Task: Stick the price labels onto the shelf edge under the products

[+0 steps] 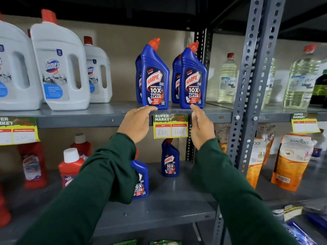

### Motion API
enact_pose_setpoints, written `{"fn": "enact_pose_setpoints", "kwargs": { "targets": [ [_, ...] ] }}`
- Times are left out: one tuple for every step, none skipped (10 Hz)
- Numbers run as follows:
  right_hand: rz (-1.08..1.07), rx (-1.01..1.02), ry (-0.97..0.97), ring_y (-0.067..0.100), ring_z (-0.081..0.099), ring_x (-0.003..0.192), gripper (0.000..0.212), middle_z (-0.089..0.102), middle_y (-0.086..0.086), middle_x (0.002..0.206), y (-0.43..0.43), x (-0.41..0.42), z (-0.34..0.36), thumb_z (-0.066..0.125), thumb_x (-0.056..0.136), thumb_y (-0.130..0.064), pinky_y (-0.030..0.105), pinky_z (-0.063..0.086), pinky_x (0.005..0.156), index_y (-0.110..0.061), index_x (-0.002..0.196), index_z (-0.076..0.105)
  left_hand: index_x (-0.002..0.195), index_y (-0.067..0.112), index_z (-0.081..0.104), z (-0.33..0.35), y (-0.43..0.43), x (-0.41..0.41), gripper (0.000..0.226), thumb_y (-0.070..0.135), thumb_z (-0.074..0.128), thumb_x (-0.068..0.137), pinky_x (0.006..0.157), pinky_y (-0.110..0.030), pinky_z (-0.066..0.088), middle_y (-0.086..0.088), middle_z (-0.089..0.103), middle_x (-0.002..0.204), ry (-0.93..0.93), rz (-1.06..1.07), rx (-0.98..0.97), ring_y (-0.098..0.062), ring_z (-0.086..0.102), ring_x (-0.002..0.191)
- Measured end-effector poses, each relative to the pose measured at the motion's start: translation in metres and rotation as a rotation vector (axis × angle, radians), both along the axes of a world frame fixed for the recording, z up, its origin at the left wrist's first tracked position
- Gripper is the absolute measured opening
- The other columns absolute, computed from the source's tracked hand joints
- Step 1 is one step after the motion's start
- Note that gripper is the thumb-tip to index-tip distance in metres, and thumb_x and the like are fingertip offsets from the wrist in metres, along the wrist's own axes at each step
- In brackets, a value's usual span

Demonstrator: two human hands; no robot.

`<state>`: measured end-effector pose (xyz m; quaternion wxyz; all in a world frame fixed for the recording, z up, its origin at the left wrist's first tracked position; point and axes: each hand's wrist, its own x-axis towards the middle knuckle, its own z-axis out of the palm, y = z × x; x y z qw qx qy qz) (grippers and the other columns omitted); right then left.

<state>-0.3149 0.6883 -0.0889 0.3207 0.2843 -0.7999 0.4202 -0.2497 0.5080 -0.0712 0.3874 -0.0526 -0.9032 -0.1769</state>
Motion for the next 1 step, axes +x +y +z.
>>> {"fn": "enact_pose_setpoints", "kwargs": {
  "targets": [
    [0.11,0.021,0.093,0.032,0.041,0.128,0.036,0.043,0.014,0.138,-0.0015,0.0311,-0.0379,0.045,0.089,-0.003,0.053,0.033,0.109,-0.004,0.125,0.042,0.134,0.01,0.034,-0.002,-0.0041,0.0075,0.037,0.017,0.03,0.098,0.112,-0.043,0.019,-0.015,0.038,0.144,0.107,0.076,-0.078,-0.029,0.025,0.135]
  ]
}}
